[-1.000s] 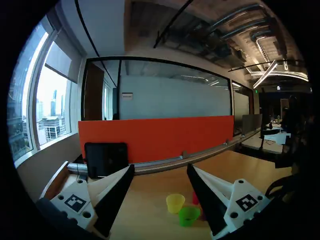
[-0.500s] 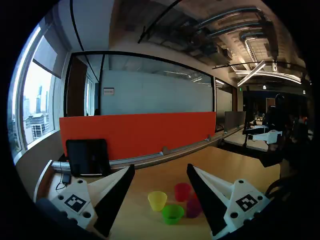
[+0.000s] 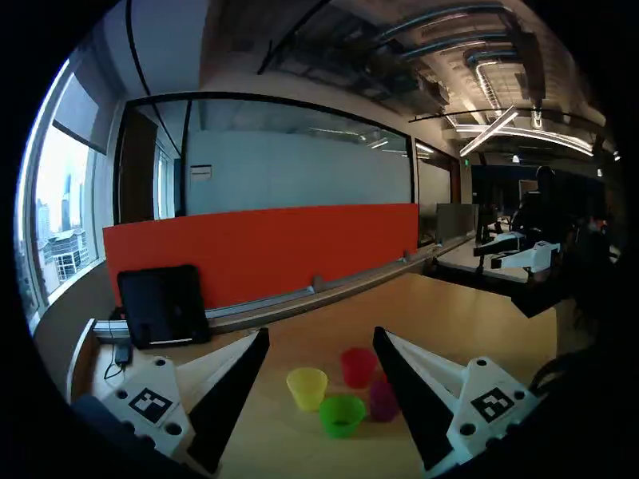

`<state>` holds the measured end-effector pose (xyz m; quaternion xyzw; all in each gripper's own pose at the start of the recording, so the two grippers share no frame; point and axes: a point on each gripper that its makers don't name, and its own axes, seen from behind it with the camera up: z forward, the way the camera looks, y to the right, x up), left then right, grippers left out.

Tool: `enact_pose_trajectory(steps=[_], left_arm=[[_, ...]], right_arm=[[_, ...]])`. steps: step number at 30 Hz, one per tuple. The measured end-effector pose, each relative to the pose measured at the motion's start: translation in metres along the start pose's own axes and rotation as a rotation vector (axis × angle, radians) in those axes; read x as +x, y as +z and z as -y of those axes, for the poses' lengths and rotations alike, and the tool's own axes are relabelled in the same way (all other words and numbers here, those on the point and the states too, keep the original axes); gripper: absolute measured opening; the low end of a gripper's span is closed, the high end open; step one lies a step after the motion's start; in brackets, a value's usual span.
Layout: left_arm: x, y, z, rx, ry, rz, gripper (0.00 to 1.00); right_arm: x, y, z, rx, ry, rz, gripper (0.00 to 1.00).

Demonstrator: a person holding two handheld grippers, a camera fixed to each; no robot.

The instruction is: Pour water

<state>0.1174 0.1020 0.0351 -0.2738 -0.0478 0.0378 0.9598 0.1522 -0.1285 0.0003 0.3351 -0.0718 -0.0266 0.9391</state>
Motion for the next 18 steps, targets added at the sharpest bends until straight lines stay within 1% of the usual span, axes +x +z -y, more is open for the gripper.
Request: enact_pose_trajectory(steps=[6,12,18], left_arm=[[-0.025,0.007,-0.004,-0.033,0.001,0.042,0.97],[-0.047,0.013,-0.004,-0.051,0.009,0.089,0.97],[-0.066,0.017,-0.005,-0.078,-0.003,0.122,0.97]], right_arm=[[-0.018,0.004,0.007,0.023,-0.035,0.052,1.00],[-0.041,0.008,0.015,0.052,-0.061,0.112,1.00],[-0.060,0.010,0.019,0.071,-0.082,0.153,1.00]])
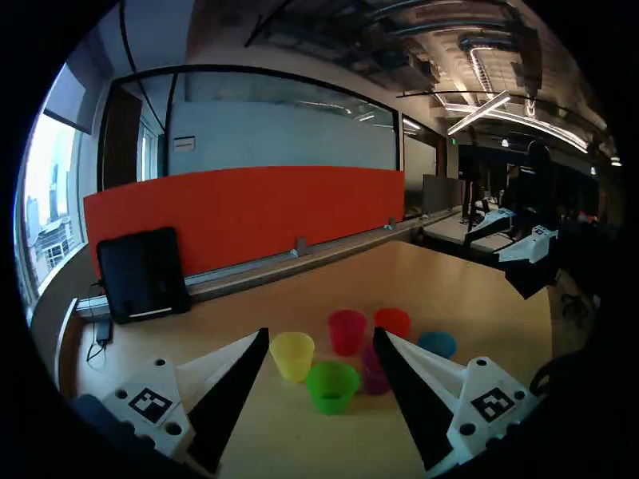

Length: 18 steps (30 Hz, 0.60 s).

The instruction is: Pour water

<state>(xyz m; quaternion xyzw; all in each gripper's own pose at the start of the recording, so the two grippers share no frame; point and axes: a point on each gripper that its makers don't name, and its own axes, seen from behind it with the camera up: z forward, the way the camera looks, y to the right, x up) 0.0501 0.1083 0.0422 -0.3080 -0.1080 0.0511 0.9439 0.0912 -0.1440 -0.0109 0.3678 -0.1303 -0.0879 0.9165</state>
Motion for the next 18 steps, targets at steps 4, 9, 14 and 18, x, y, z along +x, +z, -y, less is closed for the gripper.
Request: enact_pose_trajectory(steps=[4,9,14,18], left_arm=[[-0.012,0.005,0.001,-0.006,0.017,0.020,0.97],[-0.027,0.012,-0.003,-0.026,0.047,0.045,0.97],[-0.047,0.021,-0.007,-0.034,0.051,0.092,0.97],[-0.065,0.028,-0.008,-0.038,0.046,0.132,0.97]], right_arm=[[-0.011,0.004,0.002,0.010,0.005,0.016,1.00],[-0.025,0.008,0.003,0.021,0.016,0.039,1.00],[-0.040,0.013,0.003,0.026,0.016,0.062,1.00],[-0.051,0.017,0.005,0.037,0.010,0.081,1.00]])
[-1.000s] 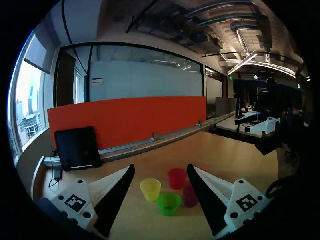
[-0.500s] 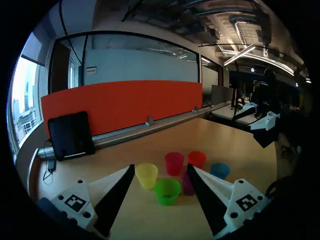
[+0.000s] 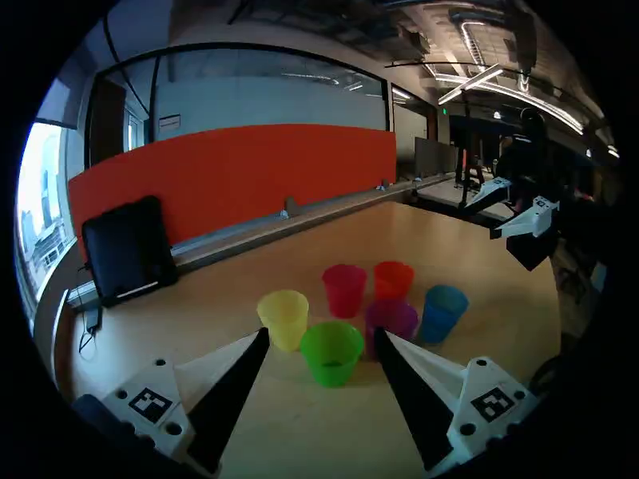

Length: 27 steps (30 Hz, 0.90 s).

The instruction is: Pour water

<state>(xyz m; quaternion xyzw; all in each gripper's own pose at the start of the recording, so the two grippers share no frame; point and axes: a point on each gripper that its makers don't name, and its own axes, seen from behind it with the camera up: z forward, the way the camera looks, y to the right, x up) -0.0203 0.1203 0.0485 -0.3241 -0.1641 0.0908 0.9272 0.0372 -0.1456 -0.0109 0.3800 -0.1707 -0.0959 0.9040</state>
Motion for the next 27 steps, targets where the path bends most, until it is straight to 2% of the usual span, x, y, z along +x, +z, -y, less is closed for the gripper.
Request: enact_pose_trajectory(steps=[11,17,27], left_arm=[[-0.036,0.016,-0.009,-0.040,0.037,0.088,0.97],[-0.053,0.024,-0.014,-0.070,0.038,0.141,0.97],[-0.071,0.044,-0.015,-0.100,0.054,0.207,0.97]], right_arm=[[-0.029,0.015,0.008,0.033,-0.030,0.062,1.00],[-0.044,0.026,0.014,0.049,-0.044,0.093,1.00],[-0.064,0.042,0.021,0.076,-0.057,0.133,1.00]])
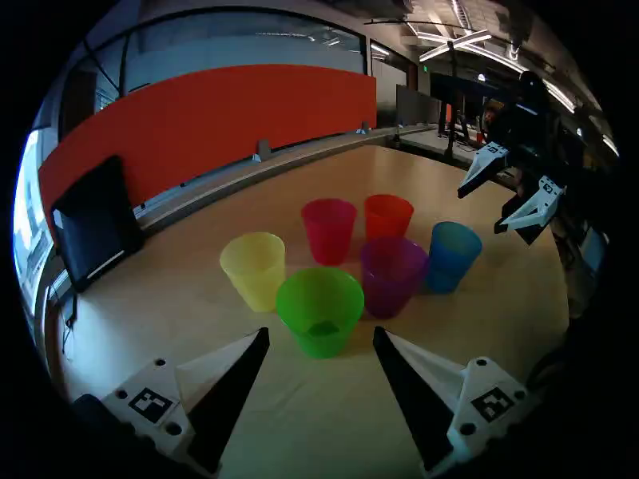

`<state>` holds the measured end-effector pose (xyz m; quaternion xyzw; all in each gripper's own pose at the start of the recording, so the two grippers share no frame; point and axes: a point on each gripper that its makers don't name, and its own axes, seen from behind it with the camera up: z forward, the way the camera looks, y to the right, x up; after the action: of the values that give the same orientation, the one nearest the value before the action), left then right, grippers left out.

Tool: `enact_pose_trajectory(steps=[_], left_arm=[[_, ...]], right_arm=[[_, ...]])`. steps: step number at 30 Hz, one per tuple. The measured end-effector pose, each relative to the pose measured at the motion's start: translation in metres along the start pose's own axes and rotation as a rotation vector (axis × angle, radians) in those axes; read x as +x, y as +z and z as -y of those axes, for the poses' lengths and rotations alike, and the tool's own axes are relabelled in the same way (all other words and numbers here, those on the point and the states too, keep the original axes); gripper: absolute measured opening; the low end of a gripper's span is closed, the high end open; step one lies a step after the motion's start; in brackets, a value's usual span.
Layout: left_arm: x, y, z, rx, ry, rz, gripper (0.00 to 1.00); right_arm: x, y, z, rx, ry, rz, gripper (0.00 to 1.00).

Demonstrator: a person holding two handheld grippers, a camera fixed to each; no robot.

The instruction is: Pour water

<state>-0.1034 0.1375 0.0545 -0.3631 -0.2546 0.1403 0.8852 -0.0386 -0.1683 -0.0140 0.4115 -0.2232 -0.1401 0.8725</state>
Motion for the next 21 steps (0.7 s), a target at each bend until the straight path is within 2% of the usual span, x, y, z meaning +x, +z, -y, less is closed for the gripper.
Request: enact_pose_trajectory(steps=[12,21], left_arm=[[-0.001,0.029,0.002,-0.033,0.014,0.041,0.97],[0.001,0.042,-0.002,-0.058,0.020,0.052,0.97]], right_arm=[[-0.020,0.016,0.000,0.008,-0.020,0.055,1.00],[-0.020,0.029,0.002,0.035,-0.010,0.059,1.00]])
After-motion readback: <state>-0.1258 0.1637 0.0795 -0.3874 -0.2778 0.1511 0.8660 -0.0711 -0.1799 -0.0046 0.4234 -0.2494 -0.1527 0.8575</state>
